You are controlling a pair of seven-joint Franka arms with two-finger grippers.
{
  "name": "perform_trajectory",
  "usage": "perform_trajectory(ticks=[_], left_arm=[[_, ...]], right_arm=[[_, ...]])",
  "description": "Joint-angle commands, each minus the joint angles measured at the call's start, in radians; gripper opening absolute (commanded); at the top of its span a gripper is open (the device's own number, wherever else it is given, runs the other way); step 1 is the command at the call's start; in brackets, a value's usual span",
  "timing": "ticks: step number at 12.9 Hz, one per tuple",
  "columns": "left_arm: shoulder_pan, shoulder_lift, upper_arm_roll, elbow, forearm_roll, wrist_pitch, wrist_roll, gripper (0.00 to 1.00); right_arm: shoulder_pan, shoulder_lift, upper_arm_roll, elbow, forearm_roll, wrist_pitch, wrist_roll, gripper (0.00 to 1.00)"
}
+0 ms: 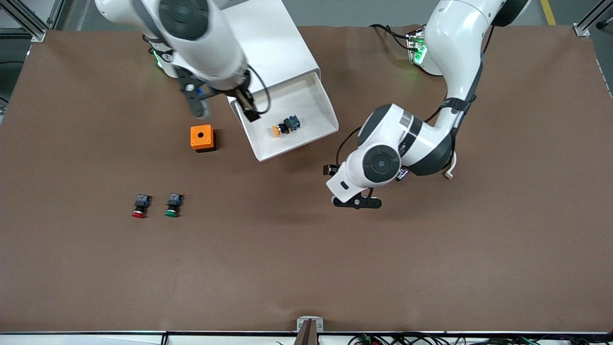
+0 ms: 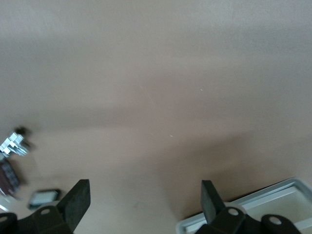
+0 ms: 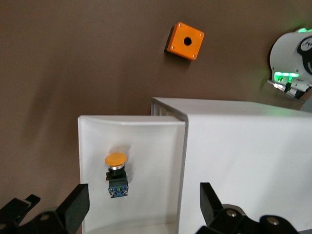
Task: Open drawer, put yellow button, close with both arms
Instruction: 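Withdraw the right gripper while the left gripper reaches the drawer front, then push the drawer shut into the cabinet with the left gripper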
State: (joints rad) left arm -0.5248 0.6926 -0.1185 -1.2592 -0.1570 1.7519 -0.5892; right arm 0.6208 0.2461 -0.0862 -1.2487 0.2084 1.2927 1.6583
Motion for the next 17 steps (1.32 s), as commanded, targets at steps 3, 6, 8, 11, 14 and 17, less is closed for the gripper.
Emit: perform_trajectory(ticks=[3,6,8,11,14,17], left_arm=[[-0.095,0.013,0.003,-0.009,-0.038,0.066,-0.314,1.00],[-0.144,0.019,0.000,-0.008,-0.048,0.089,-0.414,1.00],[-0.188,0.019,0.002,-0.008,-0.079,0.112,-0.486,1.00],[-0.250,0.013,0.002,-0.008,-0.081,0.129,-0.573,1.00],[-0.287,0.010,-0.009,-0.008,-0.110,0.142,-0.633,1.00],[-0.320,0.005,-0.016,-0.005,-0.119,0.153,-0.676,1.00]], right_arm=[[-0.261,-0.170,0.013,-0.093,-0.047,-0.119,-0.633,1.00],[-0.424,-0.260,0.013,-0.213,-0.107,-0.073,-1.001,1.00],[-0.515,-0.298,0.011,-0.296,-0.118,-0.009,-1.188,1.00],[-0.628,-0.314,0.010,-0.409,-0.168,0.133,-1.453,1.00],[-0.700,-0.306,0.010,-0.443,-0.181,0.241,-1.638,1.00],[-0.702,-0.301,0.011,-0.431,-0.237,0.295,-1.657,1.00]])
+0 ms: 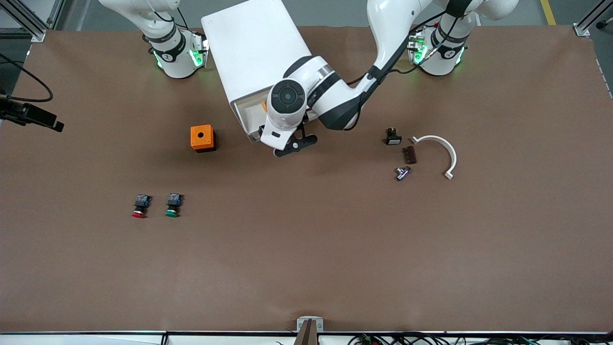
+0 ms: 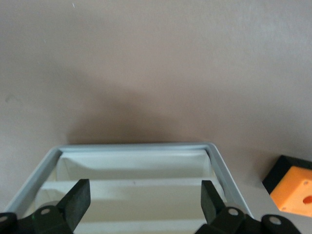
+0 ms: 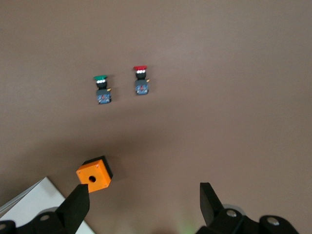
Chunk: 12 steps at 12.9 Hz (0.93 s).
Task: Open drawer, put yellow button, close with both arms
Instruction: 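Push the drawer shut into the cabinet with the left gripper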
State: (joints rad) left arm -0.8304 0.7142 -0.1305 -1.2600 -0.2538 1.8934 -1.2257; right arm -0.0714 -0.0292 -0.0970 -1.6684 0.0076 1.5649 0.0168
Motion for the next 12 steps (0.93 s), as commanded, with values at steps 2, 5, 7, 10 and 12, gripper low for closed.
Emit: perform_trajectory(ticks=[2,5,7,10,12], left_arm=[[-0.015,-0.016,-0.038,-0.006,-0.033,0.018,-0.063,1.00],[-0.015,-0.016,-0.081,-0.006,-0.035,0.042,-0.106,1.00],[-0.018,-0.015,-0.106,-0.007,-0.035,0.071,-0.135,1.00],[-0.045,-0.013,-0.107,-0.007,-0.035,0.102,-0.178,1.00],[-0.058,-0.013,-0.107,-0.007,-0.035,0.113,-0.199,1.00]], right_arm=[[-0.008,-0.021,0.022,0.010,-0.037,0.026,-0.015,1.00],[-0.004,-0.023,0.026,0.045,-0.035,0.020,-0.014,1.00],[0.001,-0.023,0.029,0.087,-0.034,0.007,-0.014,1.00],[0.004,-0.025,0.031,0.128,-0.023,-0.070,-0.011,1.00],[0.013,-0.025,0.040,0.134,-0.023,-0.101,-0.005,1.00]])
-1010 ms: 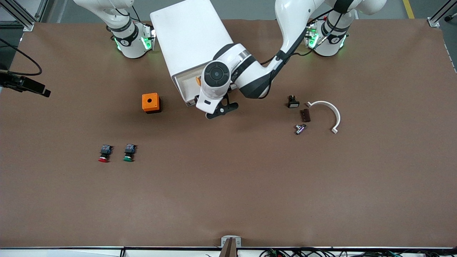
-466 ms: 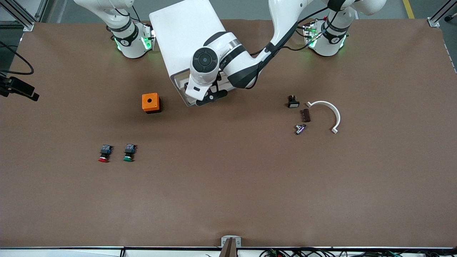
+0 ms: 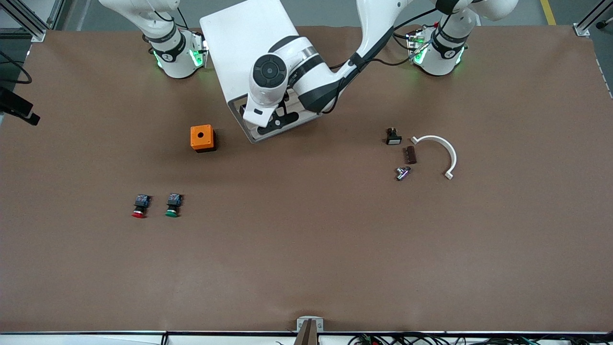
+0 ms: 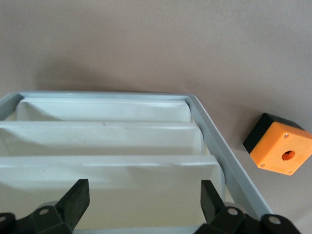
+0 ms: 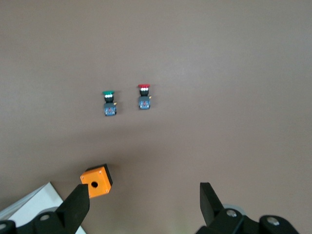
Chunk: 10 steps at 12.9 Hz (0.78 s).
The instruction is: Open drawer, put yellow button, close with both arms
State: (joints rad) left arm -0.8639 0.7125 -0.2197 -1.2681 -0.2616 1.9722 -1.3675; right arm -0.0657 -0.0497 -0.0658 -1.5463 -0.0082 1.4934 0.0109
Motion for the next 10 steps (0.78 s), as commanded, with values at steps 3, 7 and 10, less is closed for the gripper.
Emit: perform_trajectory(ticks=[3,7,10], left_arm=[[-0.041,-0.008,-0.018,0.001,-0.027,0.048,-0.085,1.00],[0.020,-0.015,-0.006,0.001,-0.015,0.037,0.022,1.00],[0.113,-0.028,-0.004,0.000,0.039,0.016,0.180,1.00]], right_arm=[[0.007,-0.004,0.009,0.012,-0.006,-0.028,0.004,1.00],[0.007,-0.004,0.009,0.011,-0.006,-0.032,0.006,1.00],[0.007,-0.004,0.009,0.011,-0.006,-0.041,0.008,1.00]])
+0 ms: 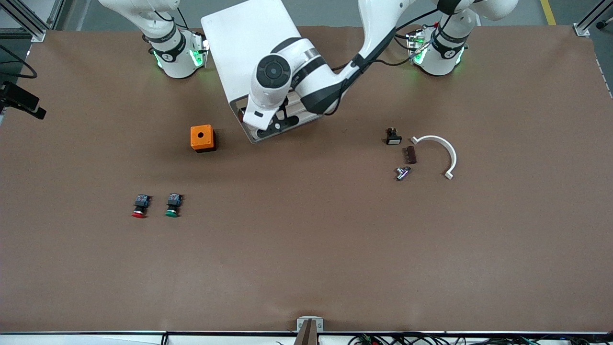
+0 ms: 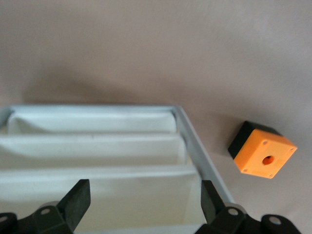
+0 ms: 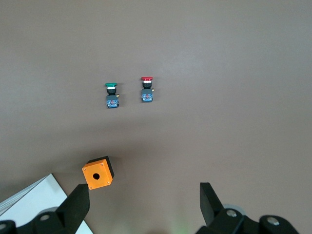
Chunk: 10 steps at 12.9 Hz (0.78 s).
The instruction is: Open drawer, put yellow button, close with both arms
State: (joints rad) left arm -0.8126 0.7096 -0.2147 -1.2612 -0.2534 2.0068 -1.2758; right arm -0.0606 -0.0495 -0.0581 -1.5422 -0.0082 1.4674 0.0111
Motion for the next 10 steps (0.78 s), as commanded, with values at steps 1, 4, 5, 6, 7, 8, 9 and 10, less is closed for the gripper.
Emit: perform_trajectory(ticks=[1,4,5,6,7,8,9,10], left_arm=[[0.088,-0.027,-0.009,-0.007,0.081,-0.039,0.128,1.00],[0.177,-0.057,-0.009,-0.010,0.123,-0.117,0.300,1.00],[0.222,-0.076,-0.009,-0.024,0.137,-0.150,0.376,1.00],[0.258,-0.093,-0.009,-0.035,0.146,-0.170,0.432,1.00],[0.297,-0.114,-0.009,-0.050,0.151,-0.195,0.500,1.00],[0.343,-0.131,-0.009,-0.052,0.151,-0.229,0.576,1.00],[0.387,-0.146,-0.009,-0.052,0.151,-0.276,0.652,1.00],[0.424,-0.162,-0.009,-0.053,0.151,-0.307,0.712,1.00]], right_arm=[[0.002,-0.004,0.001,0.007,-0.006,-0.015,0.007,1.00],[0.002,-0.004,0.001,0.005,-0.006,-0.015,0.007,1.00],[0.002,-0.004,0.001,0.005,-0.006,-0.015,0.007,1.00],[0.002,-0.004,0.001,0.007,-0.006,-0.015,0.007,1.00],[0.002,-0.004,0.001,0.007,-0.006,-0.015,0.007,1.00],[0.002,-0.004,0.001,0.007,-0.006,-0.015,0.007,1.00],[0.002,-0.004,0.001,0.007,-0.006,-0.015,0.007,1.00],[0.002,-0.004,0.001,0.007,-0.006,-0.015,0.007,1.00]])
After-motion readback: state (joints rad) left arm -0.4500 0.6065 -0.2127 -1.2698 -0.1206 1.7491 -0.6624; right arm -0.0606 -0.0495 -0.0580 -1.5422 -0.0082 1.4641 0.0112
